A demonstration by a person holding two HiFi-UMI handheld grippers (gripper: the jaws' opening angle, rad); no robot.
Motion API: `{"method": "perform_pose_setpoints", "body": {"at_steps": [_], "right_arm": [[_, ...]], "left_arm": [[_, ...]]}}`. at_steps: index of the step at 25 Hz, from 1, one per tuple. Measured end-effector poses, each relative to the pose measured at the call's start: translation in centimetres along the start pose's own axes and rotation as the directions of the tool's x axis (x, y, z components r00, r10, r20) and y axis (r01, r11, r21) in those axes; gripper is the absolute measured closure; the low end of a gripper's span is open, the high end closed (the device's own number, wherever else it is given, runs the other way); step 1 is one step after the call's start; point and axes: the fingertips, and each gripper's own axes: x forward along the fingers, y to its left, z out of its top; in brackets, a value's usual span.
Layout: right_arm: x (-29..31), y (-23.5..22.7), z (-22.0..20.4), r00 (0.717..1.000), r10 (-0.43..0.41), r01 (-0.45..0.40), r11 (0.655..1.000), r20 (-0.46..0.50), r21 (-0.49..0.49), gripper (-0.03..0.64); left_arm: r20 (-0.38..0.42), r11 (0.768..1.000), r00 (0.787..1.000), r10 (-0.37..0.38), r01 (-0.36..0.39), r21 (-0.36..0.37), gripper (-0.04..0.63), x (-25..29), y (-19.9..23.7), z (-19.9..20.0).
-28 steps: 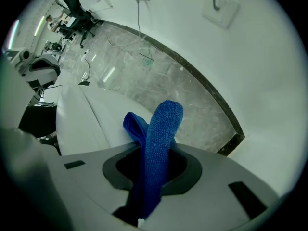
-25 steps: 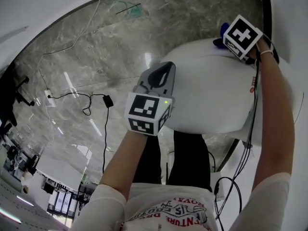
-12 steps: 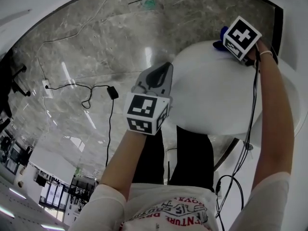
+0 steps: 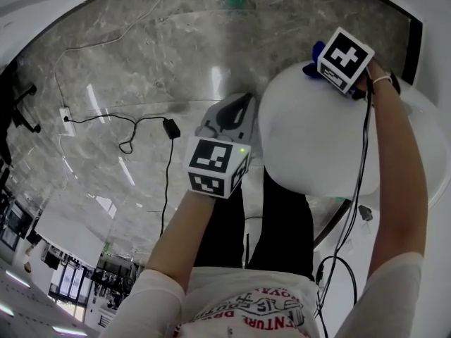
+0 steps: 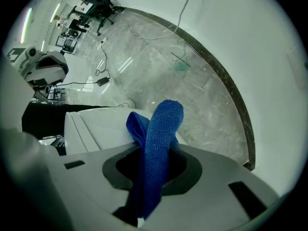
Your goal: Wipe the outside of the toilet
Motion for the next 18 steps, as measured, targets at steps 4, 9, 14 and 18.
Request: {"method": "perform_pose_setpoints", "body": {"at_steps": [4,9,14,18], "right_arm": [[0.0,1.5,1.5,1.000,-0.007,0.007,0.999,-0.009,-0.040,0.541],[0.0,3.6,3.5,1.000,-0.003,0.002,0.996,-0.010,-0.091,0.541],[0.3,6.0,5.2,0.999,0.004,-0.010,0.986,-0.034,-0.167,0.541],[0.4,7.7,6.4,0.999,-0.004,-0.007,0.974,-0.049,-0.228,0.541]], "left_arm": [[-0.005,1.000,1.000,0.005,-0.005,-0.001,0.589,-1.1,1.7,-1.4],[0.009,0.999,0.999,0.038,-0.037,-0.029,0.589,-2.6,3.5,-3.2],[0.028,0.994,0.997,0.075,-0.073,-0.081,0.589,-4.5,4.4,-5.3],[0.051,0.985,0.992,0.114,-0.107,-0.137,0.589,-6.0,4.7,-7.1]]}}
